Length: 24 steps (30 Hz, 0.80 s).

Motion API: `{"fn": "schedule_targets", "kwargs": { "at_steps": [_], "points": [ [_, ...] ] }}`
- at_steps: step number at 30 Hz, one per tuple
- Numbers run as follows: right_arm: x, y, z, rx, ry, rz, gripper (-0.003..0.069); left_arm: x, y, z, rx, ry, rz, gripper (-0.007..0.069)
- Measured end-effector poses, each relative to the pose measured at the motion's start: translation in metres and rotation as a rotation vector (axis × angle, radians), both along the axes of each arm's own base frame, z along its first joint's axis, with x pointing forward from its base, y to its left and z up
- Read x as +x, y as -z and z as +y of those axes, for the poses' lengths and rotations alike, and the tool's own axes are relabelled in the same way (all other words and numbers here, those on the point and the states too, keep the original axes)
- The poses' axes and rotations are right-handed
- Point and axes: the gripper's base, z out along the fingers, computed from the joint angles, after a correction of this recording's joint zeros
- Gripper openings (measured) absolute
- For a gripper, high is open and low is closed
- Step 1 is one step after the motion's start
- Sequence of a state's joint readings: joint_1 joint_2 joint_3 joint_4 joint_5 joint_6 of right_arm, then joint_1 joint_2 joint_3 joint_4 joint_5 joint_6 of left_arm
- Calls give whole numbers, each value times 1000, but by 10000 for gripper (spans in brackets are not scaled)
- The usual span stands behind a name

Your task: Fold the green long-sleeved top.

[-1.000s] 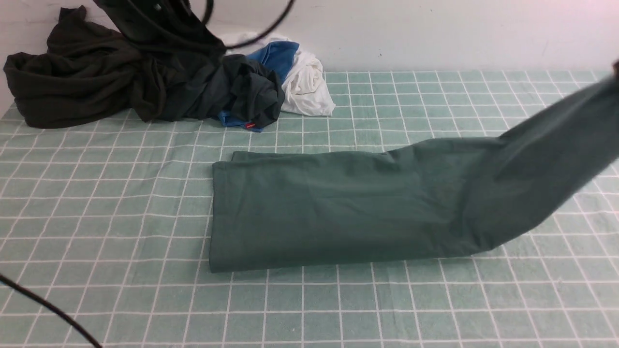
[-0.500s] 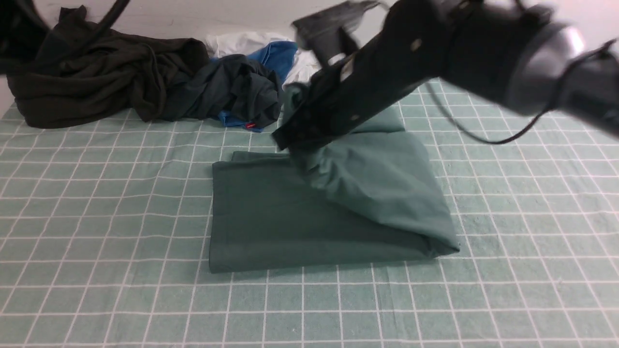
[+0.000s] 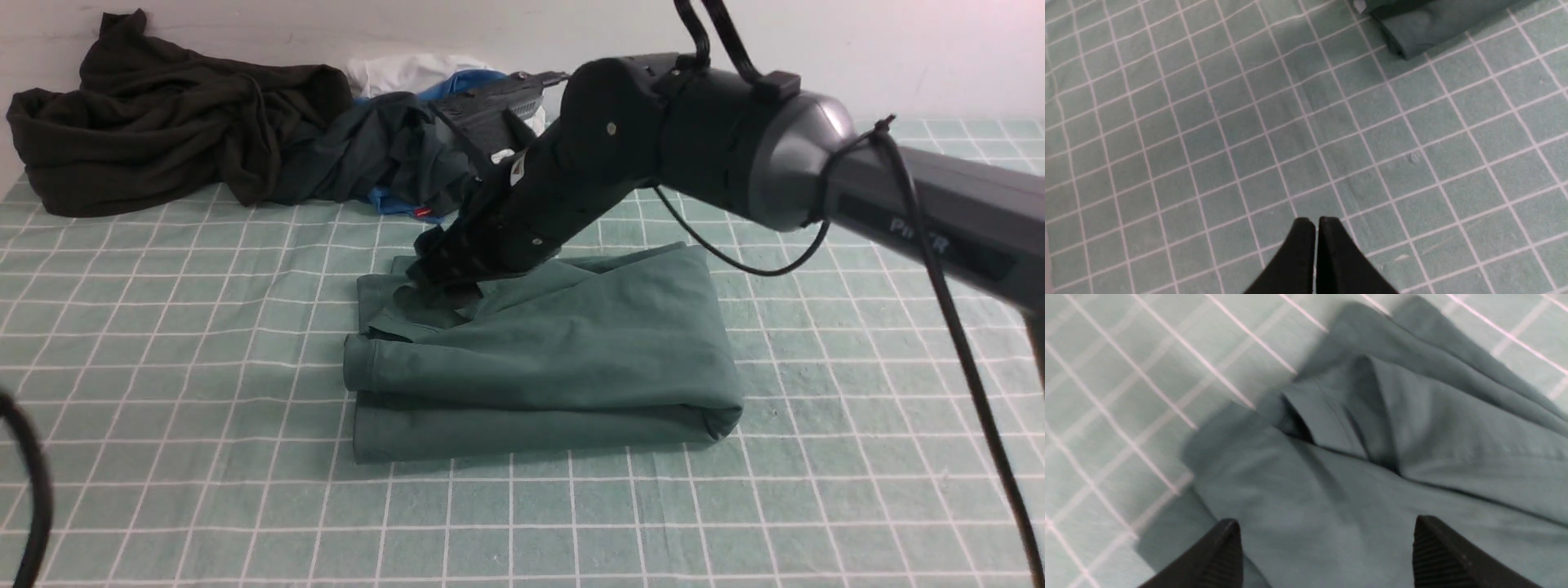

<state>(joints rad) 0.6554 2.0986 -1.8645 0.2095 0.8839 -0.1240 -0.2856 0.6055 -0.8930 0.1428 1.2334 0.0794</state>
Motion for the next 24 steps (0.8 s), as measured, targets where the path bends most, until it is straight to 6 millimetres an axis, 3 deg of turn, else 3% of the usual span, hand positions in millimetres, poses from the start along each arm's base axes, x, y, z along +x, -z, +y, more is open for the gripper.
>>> {"fn": "schedule_targets", "kwargs": {
  "at_steps": [4, 6, 9, 11, 12, 14, 17, 19, 20, 22, 24],
  "points": [
    [4, 25, 2, -52, 24, 44, 518, -16, 20, 6, -36, -47, -50, -3],
    [6, 58, 9, -94, 23, 102, 507, -25, 33, 9, -73, -67, -99, -3],
    [3, 74, 12, -116, 19, 160, 470, -32, 42, 11, -100, -71, -155, -3],
    [1, 69, 11, -114, 13, 165, 440, -35, 44, 12, -104, -71, -167, -3],
    [-5, 44, 8, -104, -17, 136, 377, -38, 45, 13, -109, -70, -181, -3],
    [-9, 27, 5, -94, -34, 110, 344, -39, 45, 13, -109, -70, -184, -3],
    [-21, -20, -5, -59, -61, 39, 264, -39, 45, 13, -112, -69, -192, -3],
    [-48, -82, -28, -27, -88, -61, 155, -39, 45, 13, -113, -69, -194, -3],
    [-50, -86, -29, -25, -89, -67, 148, -39, 45, 13, -113, -69, -194, -3],
    [-77, -115, -52, -8, -91, -115, 73, -39, 44, 13, -114, -68, -198, -3],
    [-92, -120, -64, -9, -90, -122, 41, -39, 44, 13, -114, -68, -200, -3]
  ]
}}
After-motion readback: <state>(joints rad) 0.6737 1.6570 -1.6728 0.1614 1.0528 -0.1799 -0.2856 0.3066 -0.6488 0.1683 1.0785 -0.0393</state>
